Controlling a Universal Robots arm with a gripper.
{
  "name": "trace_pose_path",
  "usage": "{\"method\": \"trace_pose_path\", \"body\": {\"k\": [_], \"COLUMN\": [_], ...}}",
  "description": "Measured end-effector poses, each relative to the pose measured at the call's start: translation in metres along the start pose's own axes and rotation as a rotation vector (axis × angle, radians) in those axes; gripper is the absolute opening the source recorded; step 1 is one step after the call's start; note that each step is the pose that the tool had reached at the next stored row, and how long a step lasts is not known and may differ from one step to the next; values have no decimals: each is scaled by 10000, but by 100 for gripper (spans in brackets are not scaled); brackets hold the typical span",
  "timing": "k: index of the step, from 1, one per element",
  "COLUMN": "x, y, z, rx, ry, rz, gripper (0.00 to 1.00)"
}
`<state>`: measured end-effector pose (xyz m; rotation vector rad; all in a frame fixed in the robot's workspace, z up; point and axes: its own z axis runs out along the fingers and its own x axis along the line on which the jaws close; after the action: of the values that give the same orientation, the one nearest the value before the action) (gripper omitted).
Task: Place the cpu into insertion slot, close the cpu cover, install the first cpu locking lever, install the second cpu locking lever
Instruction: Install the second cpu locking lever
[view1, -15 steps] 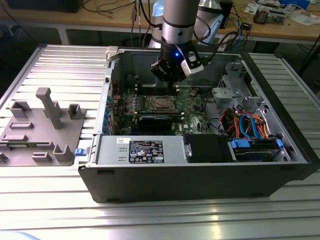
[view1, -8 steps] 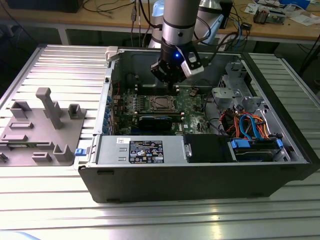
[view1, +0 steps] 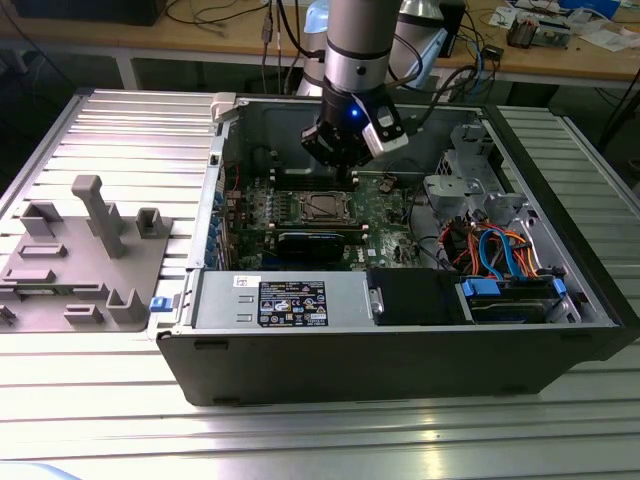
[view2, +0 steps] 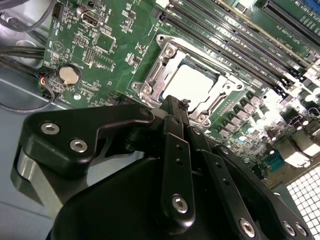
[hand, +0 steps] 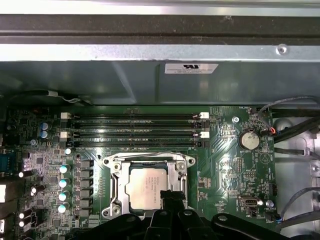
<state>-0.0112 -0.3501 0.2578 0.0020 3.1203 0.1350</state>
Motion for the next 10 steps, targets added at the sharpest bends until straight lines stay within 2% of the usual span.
{"method": "trace_pose_path", "body": {"k": [10], "x": [0], "y": [-74], "z": [-6], "rx": [0], "ry": [-1], "rz": [1], "gripper": [11]}}
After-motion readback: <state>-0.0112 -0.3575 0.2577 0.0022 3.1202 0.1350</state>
